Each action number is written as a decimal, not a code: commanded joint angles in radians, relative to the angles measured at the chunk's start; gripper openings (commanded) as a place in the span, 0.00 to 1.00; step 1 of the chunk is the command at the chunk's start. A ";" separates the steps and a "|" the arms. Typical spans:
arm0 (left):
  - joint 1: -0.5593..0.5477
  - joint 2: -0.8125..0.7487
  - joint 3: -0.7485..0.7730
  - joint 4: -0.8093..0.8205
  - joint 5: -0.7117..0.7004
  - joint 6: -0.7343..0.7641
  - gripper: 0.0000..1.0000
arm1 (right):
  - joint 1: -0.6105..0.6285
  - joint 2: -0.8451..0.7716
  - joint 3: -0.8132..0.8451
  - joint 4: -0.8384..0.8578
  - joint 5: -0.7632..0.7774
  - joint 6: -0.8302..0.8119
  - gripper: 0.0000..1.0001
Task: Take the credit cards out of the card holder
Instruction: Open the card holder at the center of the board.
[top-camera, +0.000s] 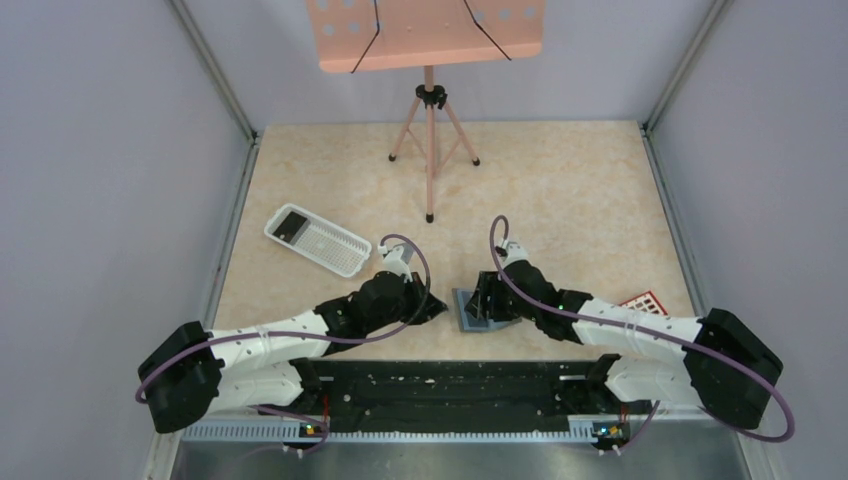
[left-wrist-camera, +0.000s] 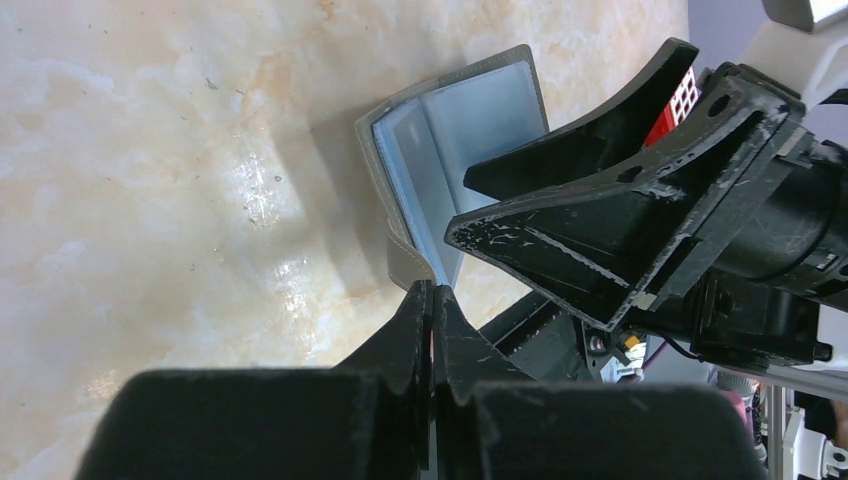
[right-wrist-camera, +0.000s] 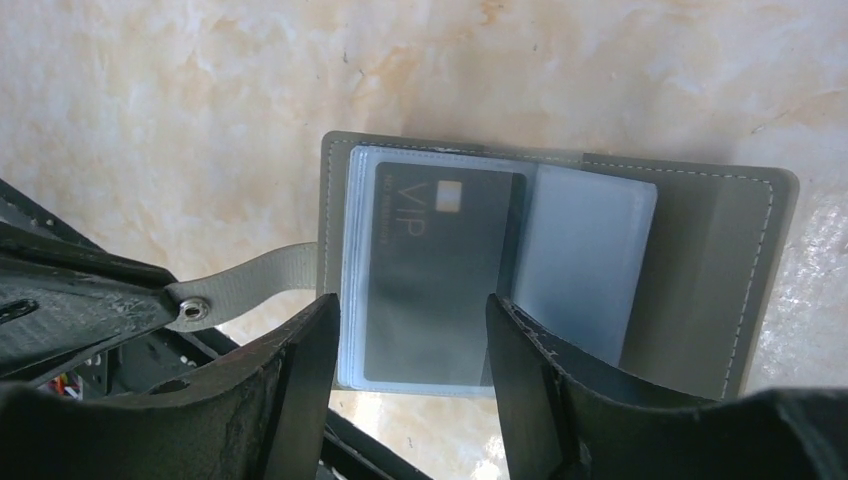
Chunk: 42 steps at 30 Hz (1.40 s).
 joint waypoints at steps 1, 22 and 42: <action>-0.003 -0.005 0.037 0.042 -0.004 0.008 0.00 | 0.002 0.037 -0.002 0.066 -0.003 -0.002 0.56; -0.003 -0.006 0.052 0.019 -0.009 0.017 0.00 | 0.001 0.076 -0.014 0.011 0.084 -0.028 0.44; -0.003 0.019 0.048 0.050 0.003 0.000 0.00 | 0.002 -0.013 -0.043 0.110 -0.053 0.014 0.62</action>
